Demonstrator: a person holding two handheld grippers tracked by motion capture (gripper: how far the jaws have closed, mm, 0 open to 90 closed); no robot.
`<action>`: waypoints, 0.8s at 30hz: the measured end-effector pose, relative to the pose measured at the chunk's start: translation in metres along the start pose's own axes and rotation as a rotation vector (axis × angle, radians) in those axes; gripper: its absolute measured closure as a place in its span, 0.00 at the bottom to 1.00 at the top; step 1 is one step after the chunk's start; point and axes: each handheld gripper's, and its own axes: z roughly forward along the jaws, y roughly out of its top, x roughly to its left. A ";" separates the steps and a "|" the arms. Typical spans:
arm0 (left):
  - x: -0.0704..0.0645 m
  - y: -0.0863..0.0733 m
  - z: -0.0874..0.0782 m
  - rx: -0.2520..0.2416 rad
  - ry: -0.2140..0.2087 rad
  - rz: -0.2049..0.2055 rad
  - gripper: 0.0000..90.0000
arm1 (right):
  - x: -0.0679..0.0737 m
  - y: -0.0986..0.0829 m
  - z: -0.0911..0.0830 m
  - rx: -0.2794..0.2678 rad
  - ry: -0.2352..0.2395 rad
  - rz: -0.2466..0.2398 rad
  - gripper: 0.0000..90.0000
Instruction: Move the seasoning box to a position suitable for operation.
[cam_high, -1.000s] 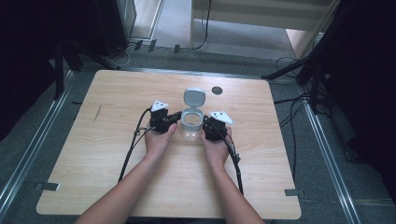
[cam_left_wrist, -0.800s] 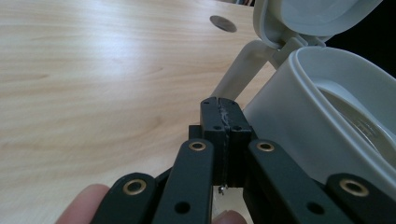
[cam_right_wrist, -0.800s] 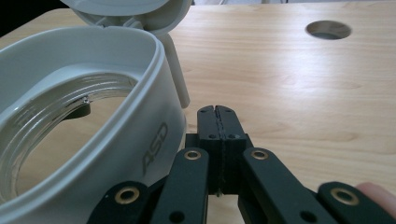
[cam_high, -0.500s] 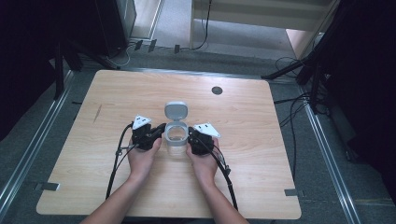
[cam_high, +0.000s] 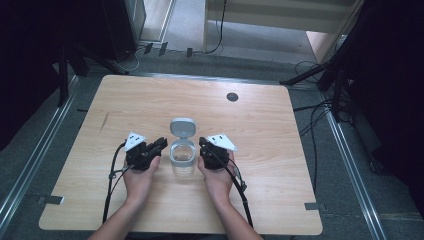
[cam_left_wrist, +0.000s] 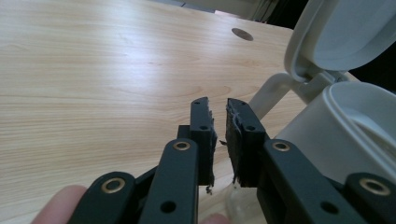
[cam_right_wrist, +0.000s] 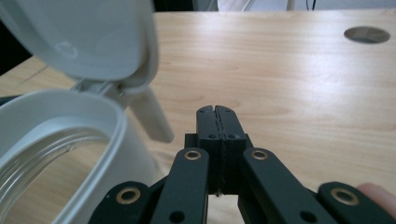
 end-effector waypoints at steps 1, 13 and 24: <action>0.005 -0.001 -0.006 -0.006 -0.008 0.004 0.84 | -0.004 0.002 0.000 -0.006 0.015 -0.002 1.00; 0.088 -0.028 -0.103 -0.003 0.125 0.011 0.18 | -0.018 0.053 -0.005 -0.059 0.177 -0.096 1.00; 0.107 -0.039 -0.127 -0.005 0.085 -0.061 0.16 | -0.021 0.075 -0.002 -0.052 0.211 -0.091 1.00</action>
